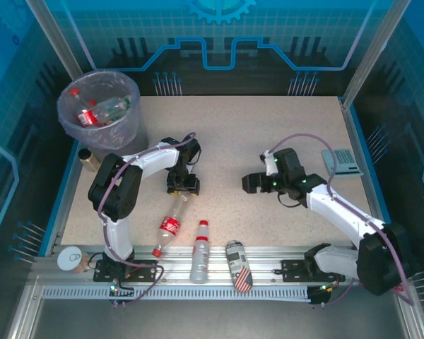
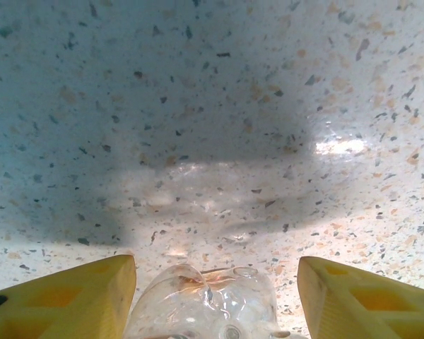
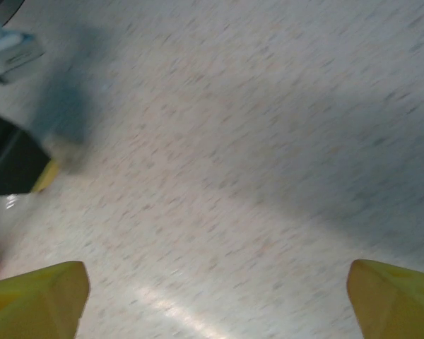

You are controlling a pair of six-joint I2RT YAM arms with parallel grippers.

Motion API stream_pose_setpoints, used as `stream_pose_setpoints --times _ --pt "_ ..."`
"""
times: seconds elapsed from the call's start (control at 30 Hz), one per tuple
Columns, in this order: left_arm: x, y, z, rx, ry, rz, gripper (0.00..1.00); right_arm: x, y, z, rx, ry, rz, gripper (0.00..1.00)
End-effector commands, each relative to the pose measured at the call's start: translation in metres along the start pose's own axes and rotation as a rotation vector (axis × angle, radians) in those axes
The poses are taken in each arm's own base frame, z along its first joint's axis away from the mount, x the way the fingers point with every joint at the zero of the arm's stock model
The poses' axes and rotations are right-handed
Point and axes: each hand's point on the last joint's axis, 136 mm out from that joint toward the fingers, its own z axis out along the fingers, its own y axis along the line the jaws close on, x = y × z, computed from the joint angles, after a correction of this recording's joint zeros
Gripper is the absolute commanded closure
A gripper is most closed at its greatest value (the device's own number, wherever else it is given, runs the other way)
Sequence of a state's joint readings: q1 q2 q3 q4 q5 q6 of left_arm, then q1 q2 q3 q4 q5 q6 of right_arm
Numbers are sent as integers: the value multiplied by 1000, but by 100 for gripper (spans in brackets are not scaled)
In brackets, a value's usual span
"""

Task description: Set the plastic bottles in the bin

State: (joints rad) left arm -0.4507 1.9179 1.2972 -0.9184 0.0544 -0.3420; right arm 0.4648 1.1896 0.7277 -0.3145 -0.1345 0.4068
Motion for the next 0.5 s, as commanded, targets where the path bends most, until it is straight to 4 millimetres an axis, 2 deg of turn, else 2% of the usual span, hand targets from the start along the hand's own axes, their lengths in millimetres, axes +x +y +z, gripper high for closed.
stream_pose_setpoints --times 0.0,0.07,0.17,0.37,0.47 --pt "1 7 5 11 12 -23 40 50 32 -3 4 155 98 12" --pt "3 17 6 16 4 -43 39 72 56 -2 21 203 90 17" --pt "6 32 9 25 -1 -78 39 90 91 0 40 250 19 26" --pt "7 55 23 84 -22 -174 39 118 130 26 103 363 -91 34" --pt "5 59 25 113 -49 -202 39 135 140 39 124 440 -118 34"
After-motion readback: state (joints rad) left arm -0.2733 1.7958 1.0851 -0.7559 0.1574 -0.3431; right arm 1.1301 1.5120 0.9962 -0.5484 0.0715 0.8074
